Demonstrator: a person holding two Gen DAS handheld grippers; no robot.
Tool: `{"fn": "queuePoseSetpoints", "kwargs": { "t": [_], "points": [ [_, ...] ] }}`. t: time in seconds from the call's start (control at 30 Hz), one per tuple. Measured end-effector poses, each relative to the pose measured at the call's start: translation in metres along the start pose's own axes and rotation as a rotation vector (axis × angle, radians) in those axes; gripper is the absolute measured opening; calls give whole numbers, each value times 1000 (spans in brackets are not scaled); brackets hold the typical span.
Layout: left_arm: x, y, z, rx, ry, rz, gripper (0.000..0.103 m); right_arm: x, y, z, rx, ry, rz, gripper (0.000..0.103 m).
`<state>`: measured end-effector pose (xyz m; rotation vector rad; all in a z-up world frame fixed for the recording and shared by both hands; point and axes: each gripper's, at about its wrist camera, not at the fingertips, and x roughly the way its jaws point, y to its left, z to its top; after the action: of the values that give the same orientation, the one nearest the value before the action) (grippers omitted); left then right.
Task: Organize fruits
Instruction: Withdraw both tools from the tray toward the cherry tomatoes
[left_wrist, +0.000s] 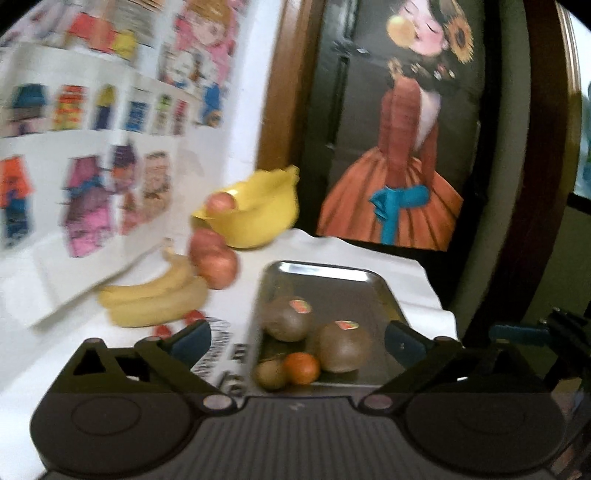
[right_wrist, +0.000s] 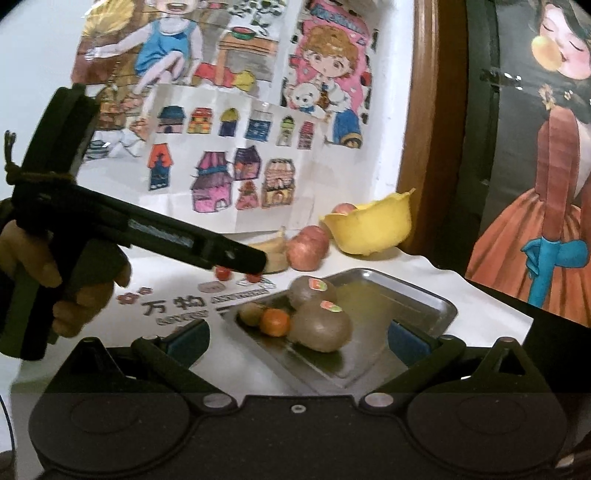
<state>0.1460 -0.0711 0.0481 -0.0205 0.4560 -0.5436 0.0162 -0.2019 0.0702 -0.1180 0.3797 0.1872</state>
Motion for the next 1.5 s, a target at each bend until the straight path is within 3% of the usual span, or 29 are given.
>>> {"fn": "queuePoseSetpoints", "kwargs": {
  "t": [0.33, 0.7, 1.1, 1.5],
  "points": [
    [-62, 66, -25, -44, 2, 129, 103, -4, 54, 11, -42, 19, 60, 102],
    [-84, 115, -56, -98, 52, 200, 103, 26, 104, 9, -93, 124, 97, 102],
    [-71, 127, -56, -73, 83, 211, 103, 60, 117, 12, -144, 175, 117, 102],
    [-19, 114, -35, -4, 117, 187, 103, 105, 70, 33, -236, 142, 79, 102]
  ]
}}
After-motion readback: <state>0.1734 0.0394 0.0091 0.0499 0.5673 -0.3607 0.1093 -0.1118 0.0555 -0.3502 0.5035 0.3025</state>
